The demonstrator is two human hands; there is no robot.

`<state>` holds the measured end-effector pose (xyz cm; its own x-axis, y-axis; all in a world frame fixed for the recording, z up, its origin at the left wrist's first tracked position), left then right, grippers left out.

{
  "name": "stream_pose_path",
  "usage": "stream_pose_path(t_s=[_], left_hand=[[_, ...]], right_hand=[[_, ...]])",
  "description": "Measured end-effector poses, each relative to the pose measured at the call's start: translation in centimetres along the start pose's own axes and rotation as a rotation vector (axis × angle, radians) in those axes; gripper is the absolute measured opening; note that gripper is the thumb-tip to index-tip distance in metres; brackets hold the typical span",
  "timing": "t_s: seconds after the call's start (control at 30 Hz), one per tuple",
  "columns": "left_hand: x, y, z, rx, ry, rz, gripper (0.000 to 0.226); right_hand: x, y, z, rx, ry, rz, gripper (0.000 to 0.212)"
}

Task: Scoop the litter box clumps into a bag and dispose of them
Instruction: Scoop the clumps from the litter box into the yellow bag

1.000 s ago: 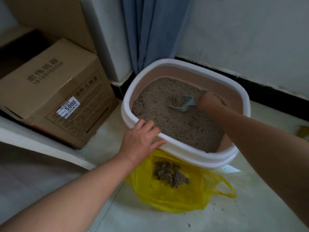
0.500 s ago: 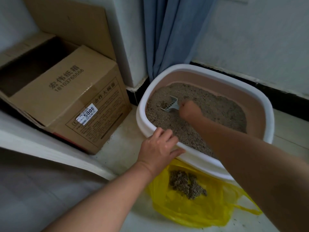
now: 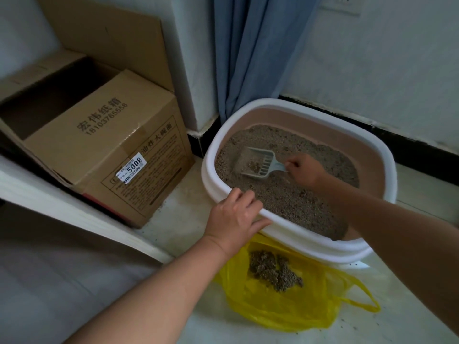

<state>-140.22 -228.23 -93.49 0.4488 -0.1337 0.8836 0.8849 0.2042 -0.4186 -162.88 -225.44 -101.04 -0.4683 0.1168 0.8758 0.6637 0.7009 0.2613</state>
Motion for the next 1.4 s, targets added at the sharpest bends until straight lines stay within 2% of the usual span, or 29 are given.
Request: stream_pose_path(t_s=[0.13,0.33,0.5,0.67,0.77,0.83,0.97,1.1,1.2,1.4], left_hand=[[0.0,0.0,0.0,-0.001,0.010,0.007,0.040],[0.2,0.0,-0.1,0.017,-0.001,0.021,0.039],[0.0,0.0,-0.1,0.014,-0.003,0.009,0.038],[0.1,0.0,0.0,0.013,-0.014,0.002,0.038],[0.1,-0.1,0.2,-0.001,-0.015,-0.013,0.037],[0.0,-0.1,0.2,-0.001,-0.019,-0.026,0.037],[0.0,-0.2,0.3,-0.017,-0.020,-0.033,0.037],[-0.1,-0.3,0.4,-0.029,-0.017,-0.052,0.038],[0.0,-0.3,0.5,-0.036,-0.002,-0.062,0.037],[0.2,-0.5,0.8,-0.033,0.036,-0.113,0.037]], right_hand=[[-0.7,0.7,-0.6,-0.014,0.109,-0.073,0.030],[-2.7,0.3,-6.4,0.023,0.282,-0.060,0.024],[-2.9,-1.6,-7.8,-0.049,0.315,-0.008,0.019],[-2.0,-2.0,-7.9,-0.010,0.216,0.037,0.024],[-3.4,-1.2,-6.6,0.042,0.029,-0.018,0.030],[-4.0,-0.4,-5.8,0.071,-0.104,-0.023,0.027],[-2.5,1.4,-4.1,0.030,-0.354,0.078,0.024],[0.5,3.6,-2.9,0.034,-0.382,0.181,0.028],[2.2,5.5,-1.8,0.035,-0.363,0.173,0.034],[6.2,10.9,1.8,0.016,-0.291,0.187,0.025]])
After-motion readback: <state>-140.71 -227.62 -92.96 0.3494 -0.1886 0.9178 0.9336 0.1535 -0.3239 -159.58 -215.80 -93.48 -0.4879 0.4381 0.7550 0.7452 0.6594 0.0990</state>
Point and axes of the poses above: each hand's wrist, its own y-axis away from the middle knuckle, its own x-axis out of the back of the hand, z = x × y, the point moved 10 cm from there along -y, towards the middle knuckle, and after that the axes turned 8 degrees about y, right-handed, at the moved point
